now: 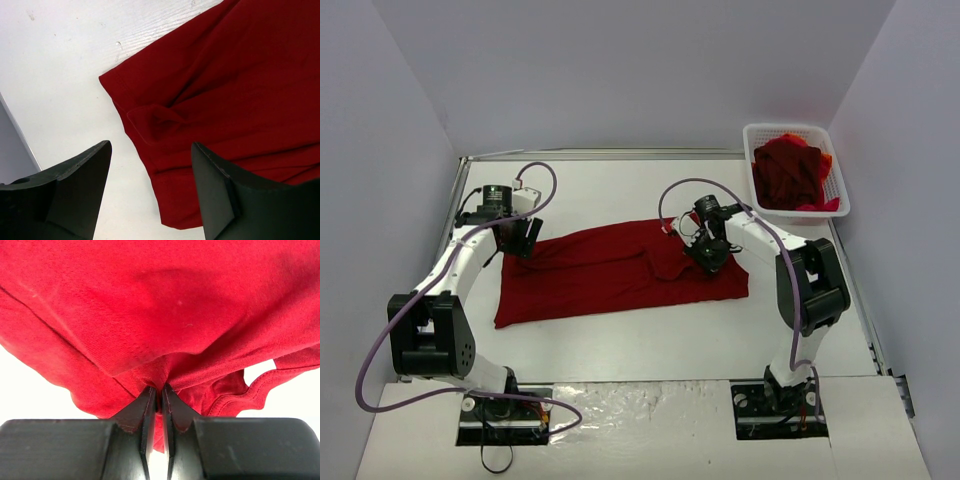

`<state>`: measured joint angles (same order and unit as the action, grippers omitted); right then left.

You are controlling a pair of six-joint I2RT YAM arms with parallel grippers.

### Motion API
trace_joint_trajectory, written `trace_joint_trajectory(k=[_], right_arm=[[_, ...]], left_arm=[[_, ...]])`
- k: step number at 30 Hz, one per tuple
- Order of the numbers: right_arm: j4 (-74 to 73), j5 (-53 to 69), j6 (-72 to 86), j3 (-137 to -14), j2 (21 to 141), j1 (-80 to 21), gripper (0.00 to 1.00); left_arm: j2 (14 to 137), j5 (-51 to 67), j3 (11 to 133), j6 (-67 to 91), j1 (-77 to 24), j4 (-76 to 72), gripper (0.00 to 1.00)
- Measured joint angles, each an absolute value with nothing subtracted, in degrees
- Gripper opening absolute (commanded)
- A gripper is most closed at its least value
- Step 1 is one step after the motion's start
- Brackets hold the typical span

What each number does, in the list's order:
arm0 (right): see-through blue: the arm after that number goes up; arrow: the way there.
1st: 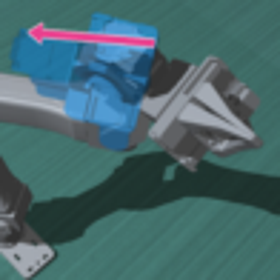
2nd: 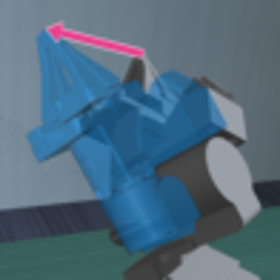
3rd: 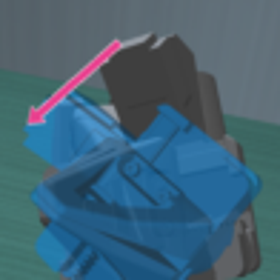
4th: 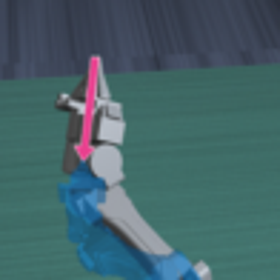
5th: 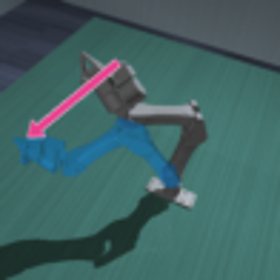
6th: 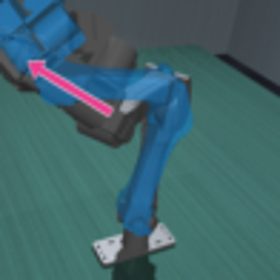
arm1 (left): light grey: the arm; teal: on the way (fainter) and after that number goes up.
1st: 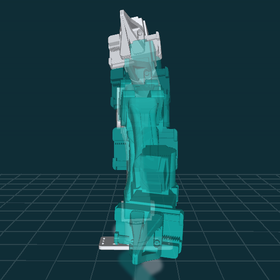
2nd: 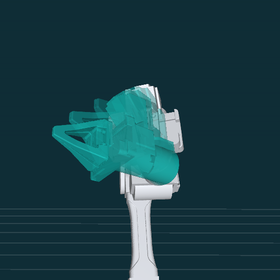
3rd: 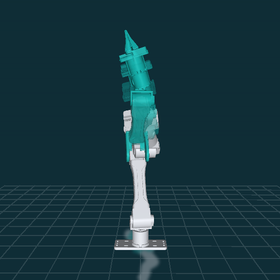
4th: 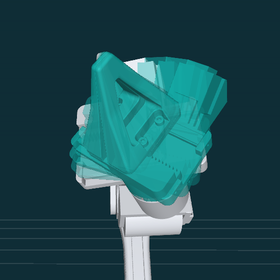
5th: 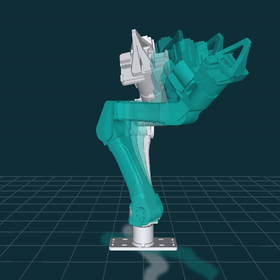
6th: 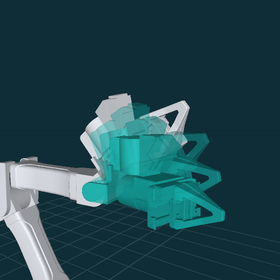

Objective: Fold and stack the t-shirts
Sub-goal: Fold the other side of the tshirt into a rectangle

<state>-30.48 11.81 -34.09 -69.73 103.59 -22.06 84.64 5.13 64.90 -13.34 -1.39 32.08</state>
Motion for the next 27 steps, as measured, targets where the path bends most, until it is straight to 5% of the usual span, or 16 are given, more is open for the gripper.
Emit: trace_joint_trajectory(k=[5,10,18,24,27], right_arm=[[-30.0,11.9,-33.9,-68.6,103.3,-20.2,0.08],[-29.7,12.5,-33.6,-67.9,102.6,-19.0,0.3],[-29.5,14.9,-33.2,-67.8,102.6,-18.7,0.38],[-32.3,18.0,-33.1,-72.4,102.2,-18.7,0.36],[-32.9,19.3,-33.1,-76.0,100.4,-18.7,0.25]], left_arm=[[84.6,5.1,64.9,-13.4,-1.4,32.1,0.64],[84.6,5.1,64.9,-13.4,-1.5,32.1,0.63],[84.6,5.1,64.9,-13.5,-1.5,32.1,0.63],[84.6,5.1,64.9,-14.0,-1.6,32.4,0.63],[84.6,5.1,64.9,-14.5,-1.9,32.4,0.56]])
